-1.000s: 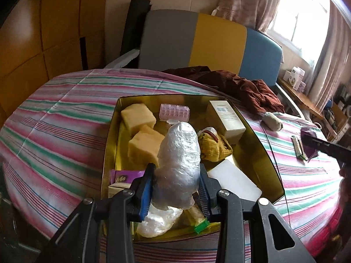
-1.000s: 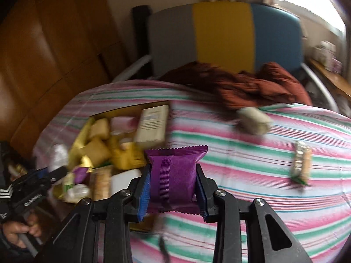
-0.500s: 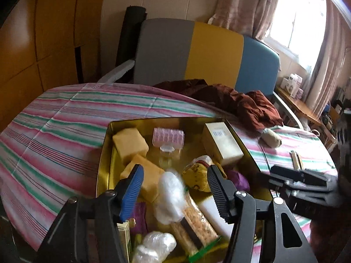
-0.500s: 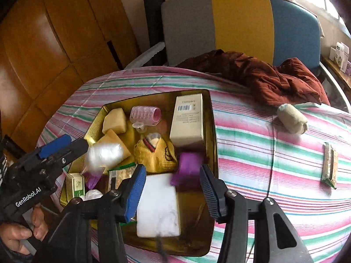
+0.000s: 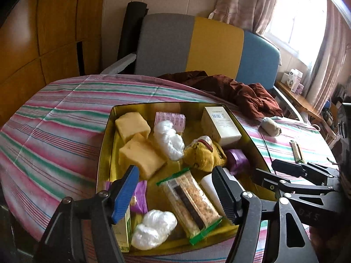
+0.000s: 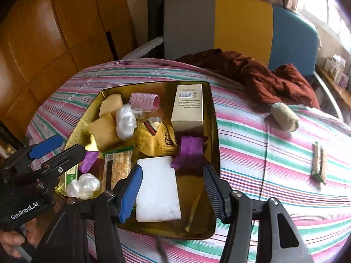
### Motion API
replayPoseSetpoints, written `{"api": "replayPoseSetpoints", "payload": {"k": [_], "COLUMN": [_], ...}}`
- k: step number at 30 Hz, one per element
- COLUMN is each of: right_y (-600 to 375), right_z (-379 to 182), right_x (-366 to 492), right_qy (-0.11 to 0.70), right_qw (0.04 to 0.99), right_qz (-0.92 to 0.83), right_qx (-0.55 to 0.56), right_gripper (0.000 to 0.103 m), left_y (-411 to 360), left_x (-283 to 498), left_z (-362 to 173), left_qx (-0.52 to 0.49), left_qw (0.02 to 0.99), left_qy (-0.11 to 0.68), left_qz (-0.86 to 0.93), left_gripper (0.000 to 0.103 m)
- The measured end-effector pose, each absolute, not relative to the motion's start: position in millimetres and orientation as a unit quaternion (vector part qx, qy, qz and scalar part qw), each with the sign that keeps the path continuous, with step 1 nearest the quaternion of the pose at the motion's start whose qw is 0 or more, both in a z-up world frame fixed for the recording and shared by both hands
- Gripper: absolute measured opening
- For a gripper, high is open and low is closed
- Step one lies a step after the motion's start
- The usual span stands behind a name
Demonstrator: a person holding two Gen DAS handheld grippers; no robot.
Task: Organize objects
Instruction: 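Withdraw both tools from the tray toward the remaining cracker pack and sock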
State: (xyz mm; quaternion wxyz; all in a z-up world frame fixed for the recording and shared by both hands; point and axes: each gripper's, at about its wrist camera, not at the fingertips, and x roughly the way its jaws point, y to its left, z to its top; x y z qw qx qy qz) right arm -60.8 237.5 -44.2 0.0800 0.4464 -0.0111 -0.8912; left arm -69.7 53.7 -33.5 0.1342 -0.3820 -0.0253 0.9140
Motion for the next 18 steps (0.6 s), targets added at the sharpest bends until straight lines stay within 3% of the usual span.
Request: {"api": "replayPoseSetpoints", "payload": {"k": [5,8,11,14,18], "right_y": [232,232,235,241,253], "right_z": [-42,-40,-37,-34,-32], "right_x": [-53,-48,-45,-43,-41], "right_qy": [0.006,0.016,0.022,0.023,0.019], "right_qw": [0.073,0.063,0.05,0.041,0.026], "right_qz": [-0.895,-0.9,-0.906,-0.911,-0.913], "right_qx": [0.44,0.431,0.42,0.41,0.406], "right_gripper": [0.06,0.071,0.071,0.084,0.085], "left_y": [51,49,49,51,59], "left_x": [-63,-59,-54,-50,-47], "left_z": [-34,-33,-31,-28,-23], "left_qx": [-0.381,-0.38,-0.377,-0.372,-0.364], "left_qw": [0.132,0.131,0.127,0.127,0.129], "left_qy": [-0.024,-0.022,-0.017,-0.011,0.005], "left_qz": [0.915,0.915,0.917,0.92,0.922], "left_gripper": [0.07,0.072,0.074,0.077,0.08]}}
